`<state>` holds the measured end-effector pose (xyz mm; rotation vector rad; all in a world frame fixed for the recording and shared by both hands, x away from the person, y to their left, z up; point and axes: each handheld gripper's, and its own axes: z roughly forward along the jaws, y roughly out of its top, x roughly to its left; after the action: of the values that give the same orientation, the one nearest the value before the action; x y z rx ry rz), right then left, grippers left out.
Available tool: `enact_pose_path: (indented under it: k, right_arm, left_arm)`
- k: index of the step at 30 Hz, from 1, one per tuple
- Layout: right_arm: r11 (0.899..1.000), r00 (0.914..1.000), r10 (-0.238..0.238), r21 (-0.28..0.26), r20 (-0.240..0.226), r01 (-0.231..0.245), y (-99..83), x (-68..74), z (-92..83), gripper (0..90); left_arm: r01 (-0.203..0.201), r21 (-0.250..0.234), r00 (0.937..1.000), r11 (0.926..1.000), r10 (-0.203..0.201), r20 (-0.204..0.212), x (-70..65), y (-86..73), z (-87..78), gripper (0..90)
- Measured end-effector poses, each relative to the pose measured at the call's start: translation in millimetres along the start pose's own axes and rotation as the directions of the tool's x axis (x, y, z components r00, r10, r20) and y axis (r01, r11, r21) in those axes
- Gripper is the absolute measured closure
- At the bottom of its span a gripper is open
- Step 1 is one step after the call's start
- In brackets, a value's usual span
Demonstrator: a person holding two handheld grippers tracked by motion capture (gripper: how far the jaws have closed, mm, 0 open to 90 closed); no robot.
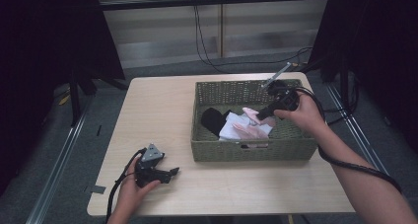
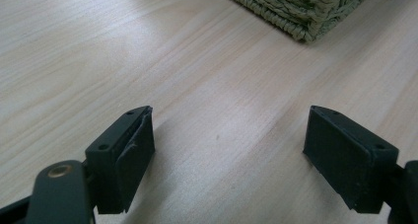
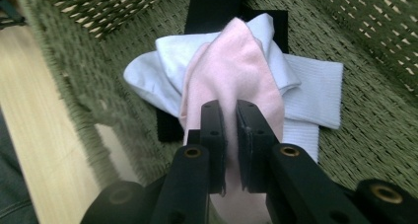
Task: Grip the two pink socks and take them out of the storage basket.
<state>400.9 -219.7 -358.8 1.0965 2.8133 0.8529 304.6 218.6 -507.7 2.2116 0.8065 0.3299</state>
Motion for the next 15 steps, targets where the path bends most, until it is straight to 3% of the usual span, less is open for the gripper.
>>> enact_pose_path:
  k: [5, 15]
  right_arm:
    - [0.999, 0.9992, -0.036, -0.008, -0.014, 0.036, 0.5, 13.1, -22.5, 82.4]
    - [0.995, 0.9944, -0.098, -0.012, -0.041, 0.097, -2.1, 33.0, -40.1, 82.4]
  left_arm:
    - [0.009, -0.007, 1.0000, 0.9999, -0.009, -0.001, -0.6, -0.1, 0.4, 18.9]
    - [0.003, -0.002, 1.0000, 1.0000, -0.003, 0.000, -0.2, 0.0, 0.1, 18.9]
